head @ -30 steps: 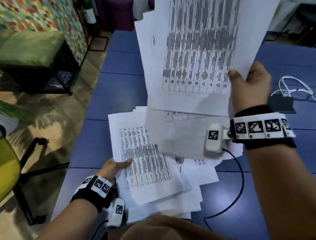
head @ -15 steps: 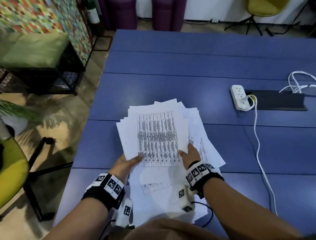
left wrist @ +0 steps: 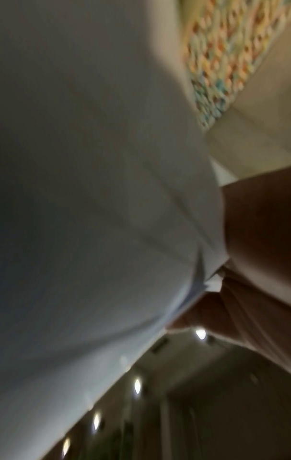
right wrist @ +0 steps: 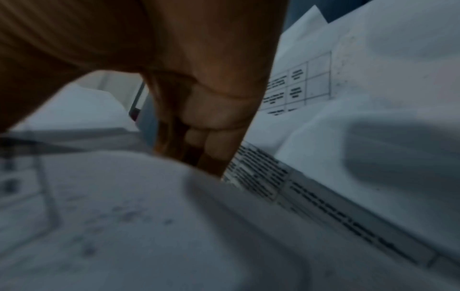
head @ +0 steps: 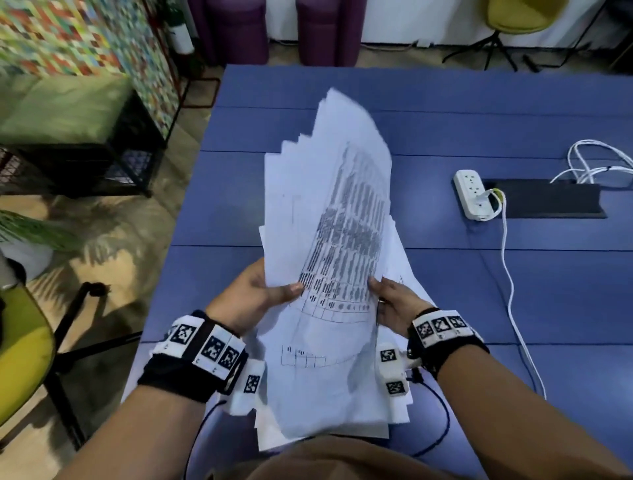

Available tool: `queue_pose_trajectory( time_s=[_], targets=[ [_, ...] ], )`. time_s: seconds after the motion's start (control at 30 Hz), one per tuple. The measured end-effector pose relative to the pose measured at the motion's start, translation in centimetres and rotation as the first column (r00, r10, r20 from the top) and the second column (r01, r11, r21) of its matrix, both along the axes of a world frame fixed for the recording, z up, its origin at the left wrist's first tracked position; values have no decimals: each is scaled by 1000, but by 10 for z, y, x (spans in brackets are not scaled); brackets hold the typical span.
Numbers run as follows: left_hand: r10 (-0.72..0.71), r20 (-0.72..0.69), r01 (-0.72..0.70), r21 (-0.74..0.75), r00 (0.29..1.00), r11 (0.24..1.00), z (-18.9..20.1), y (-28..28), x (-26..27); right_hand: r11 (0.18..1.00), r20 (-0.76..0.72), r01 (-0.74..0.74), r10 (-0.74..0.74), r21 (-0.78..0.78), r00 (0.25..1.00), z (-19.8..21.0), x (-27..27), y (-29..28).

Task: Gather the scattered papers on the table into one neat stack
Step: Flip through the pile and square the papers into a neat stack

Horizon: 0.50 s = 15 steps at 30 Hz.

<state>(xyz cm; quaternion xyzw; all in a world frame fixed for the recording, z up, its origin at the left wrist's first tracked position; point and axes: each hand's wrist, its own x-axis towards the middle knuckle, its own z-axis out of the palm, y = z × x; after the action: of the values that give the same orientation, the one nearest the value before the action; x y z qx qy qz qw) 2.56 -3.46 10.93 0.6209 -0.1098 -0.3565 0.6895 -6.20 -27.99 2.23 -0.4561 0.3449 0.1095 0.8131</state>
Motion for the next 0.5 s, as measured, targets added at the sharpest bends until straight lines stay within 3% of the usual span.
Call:
queue_pose_trajectory(
  time_s=[0.07, 0.13, 0.23, 0.37, 0.5],
  targets=[
    [-89, 94, 87, 21, 992, 996, 21, -3, 12, 996, 133, -10, -1, 84, 991, 16, 1, -1],
    [-91, 183, 93, 1, 979, 996, 38, -8, 24, 996, 271, 54, -73, 75, 960, 36, 6, -10],
    [46, 337, -42, -17, 941, 999, 49, -18, 36, 960, 420, 223, -133, -172, 898, 77, 18, -21],
    [282, 419, -254, -122, 863, 960, 40, -31, 36, 757, 585, 483, -167, -440, 794, 122, 26, -9],
    [413, 454, -351, -218, 789, 910, 35, -42, 30, 623, 660, 627, -227, -467, 717, 141, 29, 11]
  ],
)
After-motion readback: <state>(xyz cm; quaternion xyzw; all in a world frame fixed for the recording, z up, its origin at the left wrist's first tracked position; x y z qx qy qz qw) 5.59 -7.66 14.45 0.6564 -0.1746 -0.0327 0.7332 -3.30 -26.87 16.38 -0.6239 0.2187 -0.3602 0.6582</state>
